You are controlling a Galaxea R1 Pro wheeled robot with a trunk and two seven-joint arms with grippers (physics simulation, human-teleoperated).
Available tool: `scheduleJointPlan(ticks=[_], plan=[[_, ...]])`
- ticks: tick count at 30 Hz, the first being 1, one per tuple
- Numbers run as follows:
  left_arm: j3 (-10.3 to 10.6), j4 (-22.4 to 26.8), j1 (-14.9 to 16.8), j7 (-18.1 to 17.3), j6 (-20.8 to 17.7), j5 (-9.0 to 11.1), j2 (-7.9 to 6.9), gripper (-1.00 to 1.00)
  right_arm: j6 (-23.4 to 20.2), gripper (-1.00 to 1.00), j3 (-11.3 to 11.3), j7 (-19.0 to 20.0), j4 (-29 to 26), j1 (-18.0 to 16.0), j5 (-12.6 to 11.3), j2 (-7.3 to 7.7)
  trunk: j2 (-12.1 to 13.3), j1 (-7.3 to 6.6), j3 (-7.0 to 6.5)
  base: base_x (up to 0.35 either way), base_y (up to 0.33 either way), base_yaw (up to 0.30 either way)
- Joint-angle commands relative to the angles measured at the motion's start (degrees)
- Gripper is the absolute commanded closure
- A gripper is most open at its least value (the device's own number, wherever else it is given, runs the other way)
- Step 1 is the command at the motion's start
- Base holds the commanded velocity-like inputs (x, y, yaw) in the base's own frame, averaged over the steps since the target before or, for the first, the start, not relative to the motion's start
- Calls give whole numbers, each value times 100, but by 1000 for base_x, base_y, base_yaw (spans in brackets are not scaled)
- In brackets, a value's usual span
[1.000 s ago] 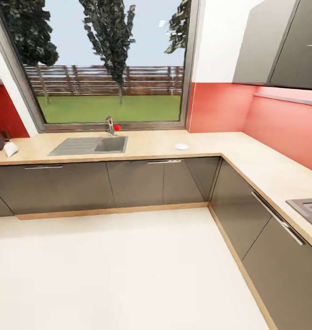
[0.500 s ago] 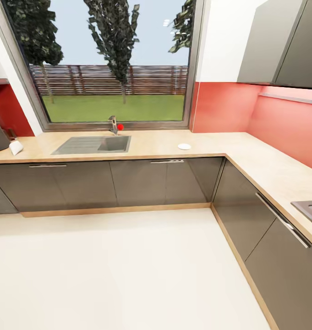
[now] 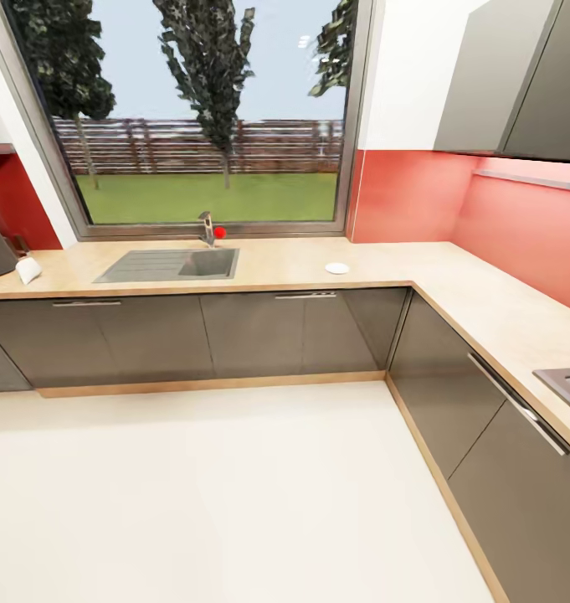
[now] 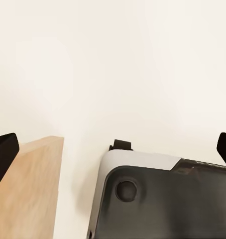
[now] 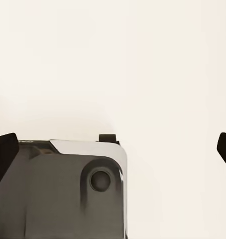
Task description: Set up a coffee station on the kitchen countertop: keep the coffee maker on the countertop, move the bottle of coffee from the kitchen shelf to the counter next to the coffee maker, place a paper coffee filter on top of the coffee maker, put the saucer next to the coffee maker with the coffee cup on the saucer, and place the electric kettle next to the coffee maker.
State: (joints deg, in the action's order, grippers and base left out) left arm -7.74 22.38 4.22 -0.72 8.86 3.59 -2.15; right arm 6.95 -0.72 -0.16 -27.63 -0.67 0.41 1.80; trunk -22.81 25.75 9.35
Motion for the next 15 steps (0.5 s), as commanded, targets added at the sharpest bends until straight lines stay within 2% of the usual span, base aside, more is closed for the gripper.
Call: scheduleJointPlan(ticks=[1, 15], plan=[[0, -4, 5, -8, 17, 31, -3, -100, 17, -100, -7, -2, 1, -3, 4, -2, -11, 3, 11, 8, 0, 0], [10, -5, 18, -7, 10, 10, -13, -100, 17, -100, -7, -2, 3, -3, 3, -4, -11, 3, 11, 15, 0, 8]])
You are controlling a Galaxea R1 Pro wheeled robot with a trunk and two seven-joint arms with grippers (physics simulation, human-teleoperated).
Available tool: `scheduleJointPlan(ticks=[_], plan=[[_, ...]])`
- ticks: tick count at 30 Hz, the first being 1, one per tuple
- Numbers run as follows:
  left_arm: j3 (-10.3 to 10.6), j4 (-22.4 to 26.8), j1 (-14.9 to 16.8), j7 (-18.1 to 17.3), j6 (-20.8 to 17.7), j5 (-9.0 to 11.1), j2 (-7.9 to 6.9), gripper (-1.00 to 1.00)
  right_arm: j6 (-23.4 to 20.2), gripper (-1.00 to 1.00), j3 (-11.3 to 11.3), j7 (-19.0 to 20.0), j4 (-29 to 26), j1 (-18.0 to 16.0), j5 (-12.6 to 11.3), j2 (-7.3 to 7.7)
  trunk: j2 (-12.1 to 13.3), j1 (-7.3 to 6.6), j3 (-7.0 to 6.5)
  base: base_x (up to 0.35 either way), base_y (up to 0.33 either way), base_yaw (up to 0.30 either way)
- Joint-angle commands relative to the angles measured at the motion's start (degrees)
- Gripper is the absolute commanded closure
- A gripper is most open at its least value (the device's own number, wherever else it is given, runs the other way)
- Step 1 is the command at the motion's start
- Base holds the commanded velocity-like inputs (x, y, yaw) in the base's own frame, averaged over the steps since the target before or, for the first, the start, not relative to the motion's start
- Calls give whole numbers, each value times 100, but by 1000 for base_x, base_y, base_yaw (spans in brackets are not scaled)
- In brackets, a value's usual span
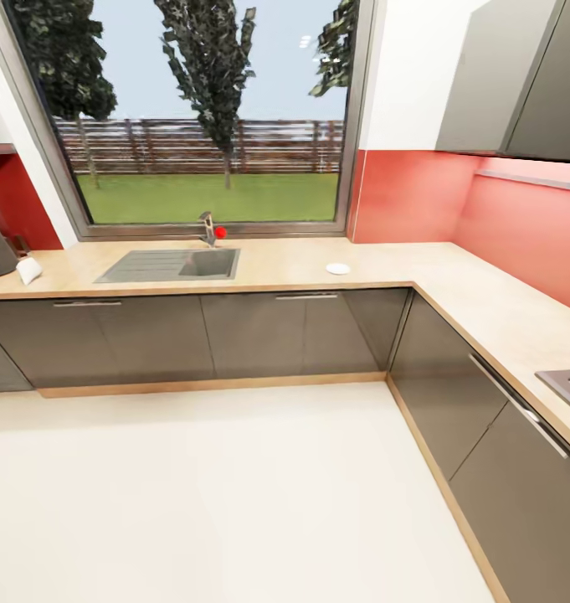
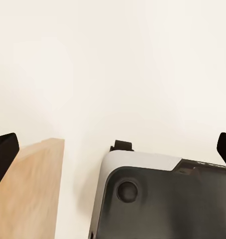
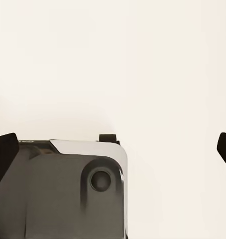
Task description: Set up a coffee station on the kitchen countertop: keep the coffee maker on the countertop, move the bottle of coffee from the kitchen shelf to the counter next to the coffee maker, place a paper coffee filter on top of the coffee maker, put the saucer next to the coffee maker with the coffee cup on the saucer, and place the electric kettle next to the coffee maker.
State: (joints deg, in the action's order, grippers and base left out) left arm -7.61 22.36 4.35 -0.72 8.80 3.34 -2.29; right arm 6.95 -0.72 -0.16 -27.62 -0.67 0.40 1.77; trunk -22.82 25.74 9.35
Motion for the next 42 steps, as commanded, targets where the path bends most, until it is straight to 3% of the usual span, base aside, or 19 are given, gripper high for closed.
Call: scheduleJointPlan(ticks=[1, 21, 28, 30, 32, 33, 36, 42], plan=[[-4, -4, 4, -8, 16, 35, 0, -100, 17, -100, -7, -2, 2, -3, 4, -1, -10, 4, 11, 180, 0, 55], [3, 4, 10, -8, 9, 27, 21, -100, 17, -100, -7, -2, 2, -3, 4, -1, -10, 4, 11, 301, 0, 210], [5, 484, 139, -16, 22, 21, 26, -100, 25, -100, -19, -4, -7, -3, -4, 4, -10, 4, 11, 19, 0, 271], [10, 658, 111, -21, 28, -52, -15, -100, 25, -100, -20, -3, -12, -3, -4, 6, -10, 4, 11, 1, 0, 271], [15, 697, 90, -28, 46, -146, -127, -100, 26, -100, -18, -7, -14, -3, -5, 7, -10, 4, 11, 0, 0, 272], [26, 689, 75, -76, 244, -259, -231, -100, 26, -100, -20, -4, -15, -3, -6, 8, -10, 4, 11, 0, 0, 272], [19, 664, 79, -221, 533, -370, -277, -100, 26, -100, -19, -6, -17, -3, -9, 8, -10, 4, 11, 0, 0, 272], [14, 639, 86, -465, 687, -430, -300, -100, 26, -100, -18, -5, -22, -3, -13, 8, -10, 4, 11, 125, 0, 272]])
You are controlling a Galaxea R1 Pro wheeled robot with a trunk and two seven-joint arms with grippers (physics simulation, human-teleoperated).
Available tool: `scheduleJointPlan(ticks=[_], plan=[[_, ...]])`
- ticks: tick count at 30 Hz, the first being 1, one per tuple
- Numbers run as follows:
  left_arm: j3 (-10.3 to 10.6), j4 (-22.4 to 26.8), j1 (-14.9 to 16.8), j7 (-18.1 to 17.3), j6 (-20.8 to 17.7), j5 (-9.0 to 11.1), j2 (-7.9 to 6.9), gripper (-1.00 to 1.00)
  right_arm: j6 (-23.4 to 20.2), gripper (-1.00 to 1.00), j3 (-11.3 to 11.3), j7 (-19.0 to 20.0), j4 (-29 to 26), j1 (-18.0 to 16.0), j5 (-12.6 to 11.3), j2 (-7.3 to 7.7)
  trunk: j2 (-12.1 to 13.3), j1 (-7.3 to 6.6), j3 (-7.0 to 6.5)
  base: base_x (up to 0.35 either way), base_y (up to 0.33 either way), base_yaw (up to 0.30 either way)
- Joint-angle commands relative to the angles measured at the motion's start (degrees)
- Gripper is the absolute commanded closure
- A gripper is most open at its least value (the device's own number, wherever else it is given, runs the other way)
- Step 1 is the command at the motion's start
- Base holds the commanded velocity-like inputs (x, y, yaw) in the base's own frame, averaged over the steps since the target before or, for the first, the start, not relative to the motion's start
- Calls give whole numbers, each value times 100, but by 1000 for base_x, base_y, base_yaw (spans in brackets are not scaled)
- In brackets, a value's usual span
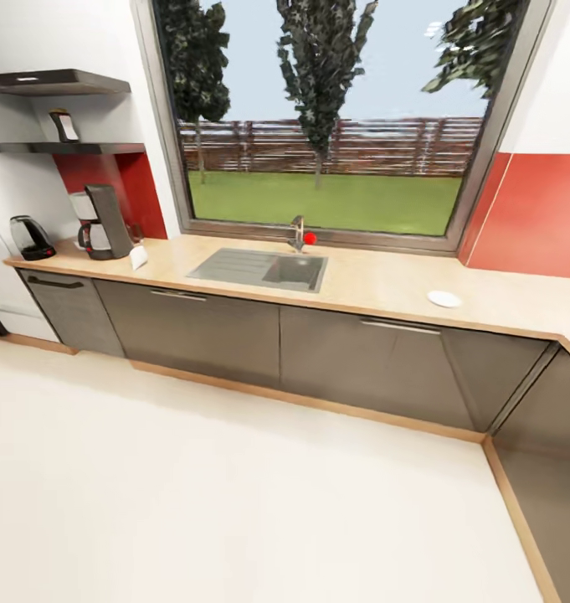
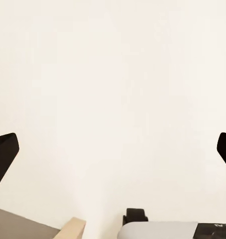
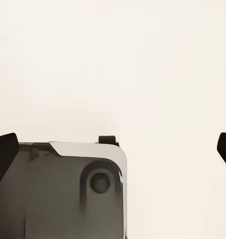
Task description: Set up a coffee station on the kitchen countertop: keep the coffee maker on the countertop, move the bottle of coffee from the kitchen shelf to the counter next to the coffee maker, place a paper coffee filter on top of the coffee maker, put the saucer next to the coffee maker with the coffee cup on the saucer, and place the electric kettle next to the coffee maker.
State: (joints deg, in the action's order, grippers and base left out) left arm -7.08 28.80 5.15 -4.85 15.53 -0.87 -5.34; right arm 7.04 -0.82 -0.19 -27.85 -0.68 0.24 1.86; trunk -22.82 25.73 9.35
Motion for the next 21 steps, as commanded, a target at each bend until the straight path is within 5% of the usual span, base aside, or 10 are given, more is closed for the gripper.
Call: scheduleJointPlan(ticks=[1, 21], plan=[[-38, -5, 8, -70, 23, -15, 5, -100, 17, -100, -9, -1, 2, -2, 2, -1, -10, 5, 11, 276, 0, 271], [-47, -15, 12, -103, 38, -147, 15, -100, 17, -100, 17, 1, 16, -2, 28, 135, -10, 5, 11, 323, -36, 42]])
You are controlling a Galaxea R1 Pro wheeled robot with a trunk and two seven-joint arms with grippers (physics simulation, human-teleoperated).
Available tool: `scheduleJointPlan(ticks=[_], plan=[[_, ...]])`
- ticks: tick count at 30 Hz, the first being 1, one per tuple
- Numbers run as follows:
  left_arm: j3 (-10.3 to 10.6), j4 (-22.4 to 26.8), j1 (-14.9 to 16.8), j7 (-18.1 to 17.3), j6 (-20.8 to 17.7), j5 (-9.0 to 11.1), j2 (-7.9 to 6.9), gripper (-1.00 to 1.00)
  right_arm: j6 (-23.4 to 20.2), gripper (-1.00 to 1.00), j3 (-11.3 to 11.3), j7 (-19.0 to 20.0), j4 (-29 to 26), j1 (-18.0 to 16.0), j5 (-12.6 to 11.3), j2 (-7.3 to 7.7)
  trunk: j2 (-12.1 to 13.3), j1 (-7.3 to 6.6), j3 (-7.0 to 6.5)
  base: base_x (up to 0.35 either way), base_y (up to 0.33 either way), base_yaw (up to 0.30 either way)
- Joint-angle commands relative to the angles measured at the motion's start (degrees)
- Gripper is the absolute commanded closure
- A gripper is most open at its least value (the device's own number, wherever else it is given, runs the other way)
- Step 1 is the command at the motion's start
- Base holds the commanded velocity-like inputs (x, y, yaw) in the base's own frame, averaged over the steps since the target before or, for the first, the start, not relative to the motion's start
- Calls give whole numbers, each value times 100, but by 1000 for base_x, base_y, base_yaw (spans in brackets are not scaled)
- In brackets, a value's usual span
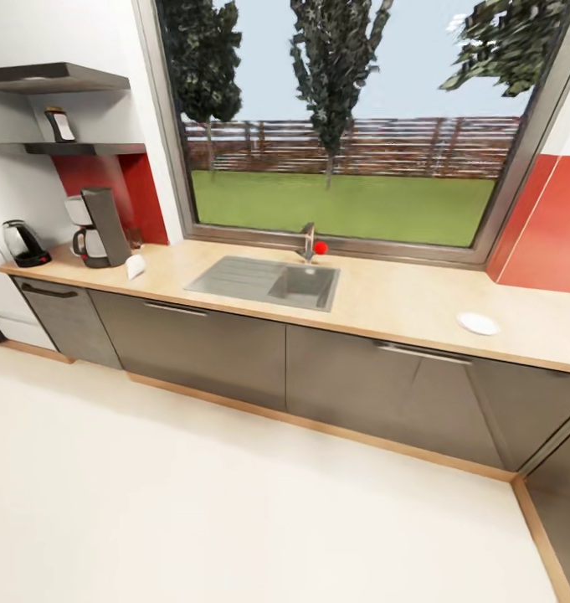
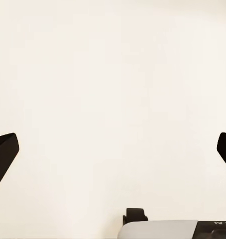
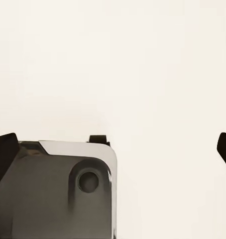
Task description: Set up a coffee station on the kitchen countertop: keep the coffee maker on the countertop, move the bottle of coffee from the kitchen shelf to the counter next to the coffee maker, place a paper coffee filter on top of the coffee maker, put the saucer next to the coffee maker with the coffee cup on the saucer, and place the electric kettle next to the coffee maker.
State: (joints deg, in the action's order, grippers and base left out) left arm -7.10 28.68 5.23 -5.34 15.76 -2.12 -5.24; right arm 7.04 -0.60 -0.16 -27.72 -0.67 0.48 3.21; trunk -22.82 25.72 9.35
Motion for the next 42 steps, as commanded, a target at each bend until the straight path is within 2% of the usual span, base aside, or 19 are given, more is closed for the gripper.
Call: scheduleJointPlan(ticks=[1, 9, 22, 42], plan=[[-46, -2, 5, -55, 15, -20, 5, -100, 17, -100, -8, -2, 3, -4, 5, -2, -10, 6, 11, 338, -1, 0], [-46, -2, 5, -55, 10, -21, 5, -100, 17, -100, -11, -4, 8, -4, 5, -4, -10, 6, 11, 338, 0, 37], [-46, -119, 5, -55, 24, -34, 6, -100, 17, -100, -11, -7, 12, -4, 5, -9, -10, 6, 11, 338, 17, 257], [-39, -134, 5, -55, 32, -34, 21, -100, 17, -100, -11, -4, 12, -4, 5, -9, -10, 6, 11, 312, 180, 277]])
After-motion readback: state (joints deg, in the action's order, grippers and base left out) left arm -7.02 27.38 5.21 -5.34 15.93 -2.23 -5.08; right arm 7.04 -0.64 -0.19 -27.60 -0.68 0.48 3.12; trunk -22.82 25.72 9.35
